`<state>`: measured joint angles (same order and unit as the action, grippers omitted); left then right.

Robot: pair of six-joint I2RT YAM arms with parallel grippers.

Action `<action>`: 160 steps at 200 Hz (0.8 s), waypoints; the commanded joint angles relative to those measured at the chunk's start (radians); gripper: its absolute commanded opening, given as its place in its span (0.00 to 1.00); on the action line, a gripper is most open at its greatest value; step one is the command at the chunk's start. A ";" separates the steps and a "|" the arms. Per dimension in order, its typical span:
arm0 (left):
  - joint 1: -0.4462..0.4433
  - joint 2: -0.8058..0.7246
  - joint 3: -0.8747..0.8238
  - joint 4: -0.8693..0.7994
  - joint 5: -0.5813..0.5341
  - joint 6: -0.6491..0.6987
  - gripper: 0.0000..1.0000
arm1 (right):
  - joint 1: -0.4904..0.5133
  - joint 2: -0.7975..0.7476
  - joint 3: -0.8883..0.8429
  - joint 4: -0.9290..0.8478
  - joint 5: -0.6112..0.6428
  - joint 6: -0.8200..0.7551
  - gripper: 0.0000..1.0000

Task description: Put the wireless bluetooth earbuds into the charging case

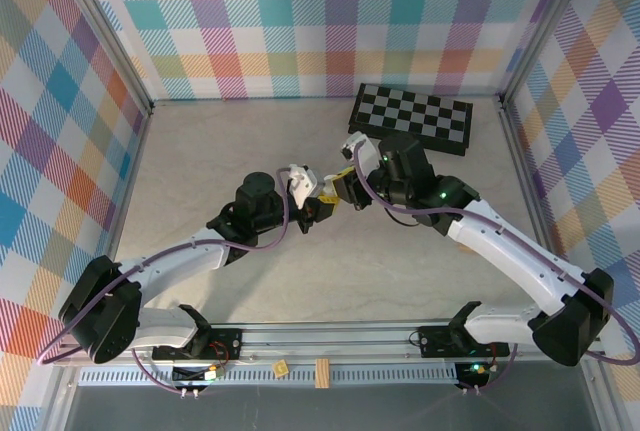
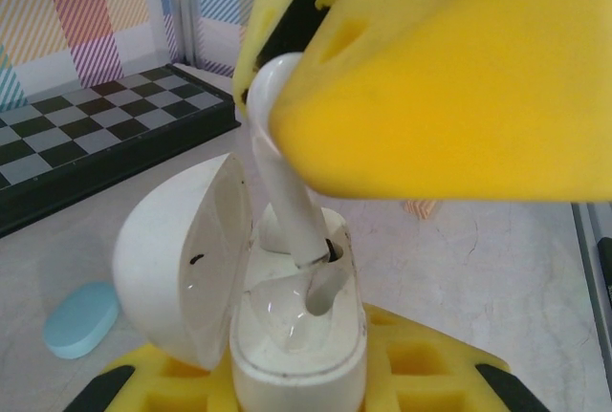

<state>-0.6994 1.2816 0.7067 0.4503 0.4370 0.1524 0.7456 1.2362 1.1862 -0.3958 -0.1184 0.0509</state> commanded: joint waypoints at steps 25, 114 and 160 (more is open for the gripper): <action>-0.015 -0.005 0.041 0.044 0.014 -0.011 0.11 | 0.003 0.013 0.033 0.011 -0.026 -0.048 0.20; -0.014 0.001 0.049 0.040 0.006 -0.014 0.12 | 0.003 0.022 0.061 -0.097 0.009 -0.124 0.19; -0.014 0.002 0.050 0.041 0.011 -0.013 0.12 | 0.003 0.025 0.066 -0.126 0.011 -0.183 0.20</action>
<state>-0.6998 1.2858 0.7193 0.4469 0.4358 0.1467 0.7456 1.2552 1.2274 -0.4713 -0.1135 -0.0731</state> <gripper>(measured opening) 0.203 0.197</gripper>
